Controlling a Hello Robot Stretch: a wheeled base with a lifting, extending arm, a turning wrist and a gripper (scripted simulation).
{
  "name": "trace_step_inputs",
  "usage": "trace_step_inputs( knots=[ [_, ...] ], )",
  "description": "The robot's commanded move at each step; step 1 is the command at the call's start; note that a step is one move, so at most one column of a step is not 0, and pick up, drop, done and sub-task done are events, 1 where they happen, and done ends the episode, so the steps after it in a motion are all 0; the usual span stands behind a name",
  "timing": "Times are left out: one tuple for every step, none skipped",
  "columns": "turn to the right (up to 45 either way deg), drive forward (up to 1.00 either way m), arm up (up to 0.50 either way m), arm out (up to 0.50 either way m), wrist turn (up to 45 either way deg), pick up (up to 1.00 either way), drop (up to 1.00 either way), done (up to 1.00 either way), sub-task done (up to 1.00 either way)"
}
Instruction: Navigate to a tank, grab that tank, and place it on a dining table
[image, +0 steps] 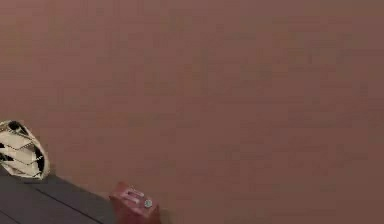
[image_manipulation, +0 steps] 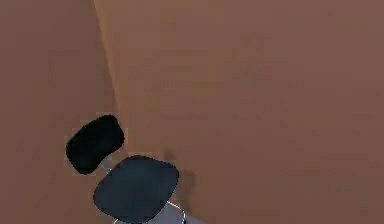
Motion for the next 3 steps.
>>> trace_step_inputs(
  knots=[
    [-45.0,0.0,0.0,0.0,0.0,0.0,0.0,0.0,0.0],
    [-45.0,0.0,0.0,0.0,0.0,0.0,0.0,0.0,0.0],
    [-18.0,0.0,0.0,0.0,0.0,0.0,0.0,0.0,0.0]
  ],
)
